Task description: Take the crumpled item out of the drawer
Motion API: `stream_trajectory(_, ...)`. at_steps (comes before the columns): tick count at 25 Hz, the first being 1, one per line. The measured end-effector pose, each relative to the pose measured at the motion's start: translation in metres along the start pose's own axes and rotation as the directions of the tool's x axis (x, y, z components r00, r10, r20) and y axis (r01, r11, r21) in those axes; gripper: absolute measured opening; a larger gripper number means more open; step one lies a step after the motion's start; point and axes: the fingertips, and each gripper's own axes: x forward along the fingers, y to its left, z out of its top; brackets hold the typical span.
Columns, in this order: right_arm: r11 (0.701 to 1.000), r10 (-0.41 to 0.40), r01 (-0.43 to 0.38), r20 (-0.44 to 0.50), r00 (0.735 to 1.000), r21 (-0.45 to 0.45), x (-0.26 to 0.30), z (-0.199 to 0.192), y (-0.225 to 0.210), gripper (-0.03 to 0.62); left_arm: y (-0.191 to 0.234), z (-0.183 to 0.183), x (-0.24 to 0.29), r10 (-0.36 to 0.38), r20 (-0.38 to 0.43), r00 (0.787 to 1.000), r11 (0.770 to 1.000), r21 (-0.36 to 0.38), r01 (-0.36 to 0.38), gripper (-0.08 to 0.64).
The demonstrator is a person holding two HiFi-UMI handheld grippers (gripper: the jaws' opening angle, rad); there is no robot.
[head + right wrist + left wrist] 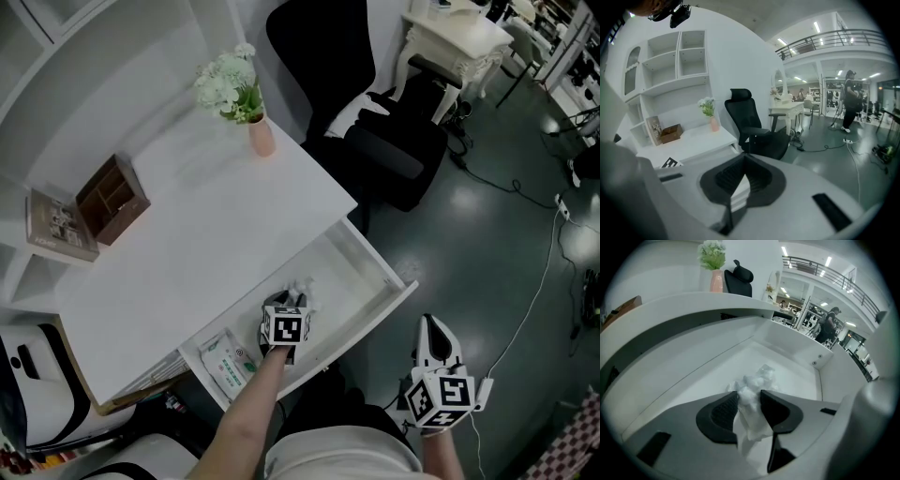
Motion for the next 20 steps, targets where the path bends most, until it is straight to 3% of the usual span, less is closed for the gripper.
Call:
stream_trajectory(5,1.000,-0.004,0.004,0.000,1.000,0.006,-0.003,-0.002,0.000,0.002,-0.006,-0.001,0.000,-0.017,-0.015,1.000,1.000,0.004,0.017,0.122)
stream_trajectory(14,1.000,0.020,-0.020,0.006,1.000,-0.009,-0.005,-0.005,0.013,0.002,-0.015,0.002,-0.005,-0.060,-0.033,0.998,0.995,0.084,0.063,0.073)
stream_trajectory(20,0.999,0.048,-0.048,0.020,0.999,-0.019,-0.007,-0.004,0.022,0.002,-0.019,0.015,-0.021,-0.045,0.028,0.999,0.990,0.137,0.041,0.067)
